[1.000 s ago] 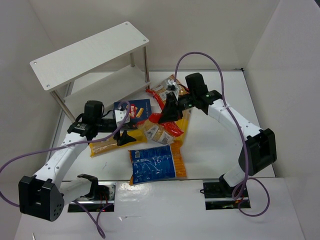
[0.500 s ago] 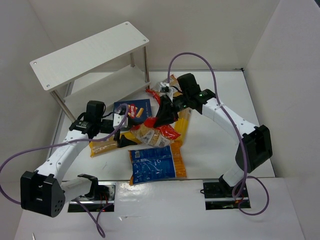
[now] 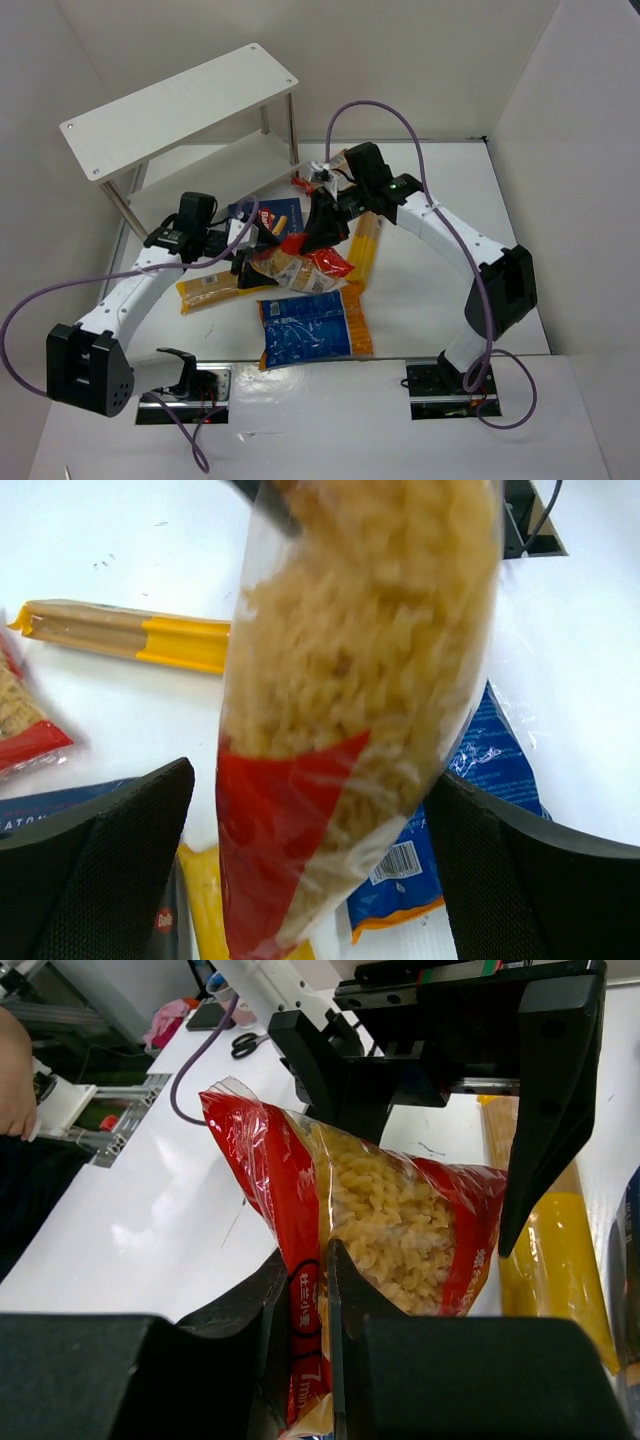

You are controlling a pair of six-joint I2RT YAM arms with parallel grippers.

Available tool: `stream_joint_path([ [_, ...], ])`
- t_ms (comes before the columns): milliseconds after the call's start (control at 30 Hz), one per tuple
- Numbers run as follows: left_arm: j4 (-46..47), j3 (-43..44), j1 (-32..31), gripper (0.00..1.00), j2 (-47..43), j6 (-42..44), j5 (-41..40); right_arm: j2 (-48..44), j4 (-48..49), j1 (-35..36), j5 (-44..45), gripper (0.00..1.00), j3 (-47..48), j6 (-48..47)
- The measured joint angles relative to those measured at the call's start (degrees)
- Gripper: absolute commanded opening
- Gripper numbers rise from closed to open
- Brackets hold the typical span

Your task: Place and organize the pasta boxes and bags onto the shelf

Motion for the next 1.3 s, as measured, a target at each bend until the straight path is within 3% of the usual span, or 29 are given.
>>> stream_joint_path([
  [200, -0.4, 1.0, -2.3, 0.93, 2.3, -0.2, 0.7, 3.5, -1.6, 0.2, -0.2, 0.00, 2.9, -0.3],
  [300, -0.4, 1.5, -3.6, 0.76, 4.1, -0.4, 0.6, 5.0, -3.0, 0.2, -0.1, 0.00, 4.7, -0.5],
  [333, -0.5, 1.7, -3.9, 0.68, 4.6, -0.5, 0.6, 5.3, -3.6, 0.2, -0.1, 0.00, 5.2, -0.7],
  [367, -0.4, 2.0, -4.5, 0.42, 5.1, -0.7, 0.5, 5.7, -4.2, 0.2, 0.0, 0.00, 5.7, -0.8],
  [433, -0.7, 2.8, -5.7, 0.04, 6.1, -1.9, 0.2, 6.1, -5.4, 0.2, -0.2, 0.00, 6.3, -0.9],
  [467, -0.6, 3.1, -6.1, 0.00, 6.5, -2.6, 0.0, 6.1, -5.9, 0.2, -0.2, 0.00, 6.6, -0.9],
  [600, 0.7, 4.5, -6.8, 0.00, 7.4, -9.5, -0.7, 6.1, -6.4, -0.3, -0.5, 0.01, 7.0, -1.1],
  [633, 1.1, 5.0, -7.0, 0.00, 7.5, -11.0, -1.2, 6.1, -6.4, -0.3, -0.6, 0.11, 7.1, -1.1],
  [667, 1.6, 5.2, -7.0, 0.00, 7.5, -12.4, -1.6, 6.1, -6.3, -0.4, -0.7, 0.28, 7.1, -0.8],
  [733, 2.6, 5.2, -7.1, 0.00, 6.8, -15.2, -3.1, 6.0, -5.5, -0.7, -0.2, 0.65, 7.1, 1.1],
  [767, 3.5, 5.3, -7.3, 0.00, 6.6, -16.9, -4.0, 5.7, -4.8, -0.9, 0.4, 0.90, 7.1, 1.9],
  [800, 4.4, 5.3, -7.4, 0.00, 6.4, -18.1, -4.6, 5.4, -4.0, -1.4, 1.1, 1.00, 7.1, 3.1],
  [1133, 12.4, 5.1, -7.5, 0.00, 3.3, -25.5, -6.4, -1.4, 5.7, -13.0, 6.6, 1.00, 3.0, 9.6],
  [1300, 13.2, 4.8, -7.5, 0.03, 3.1, -25.7, -7.2, -2.9, 5.6, -14.6, 10.7, 1.00, 1.2, 8.3],
])
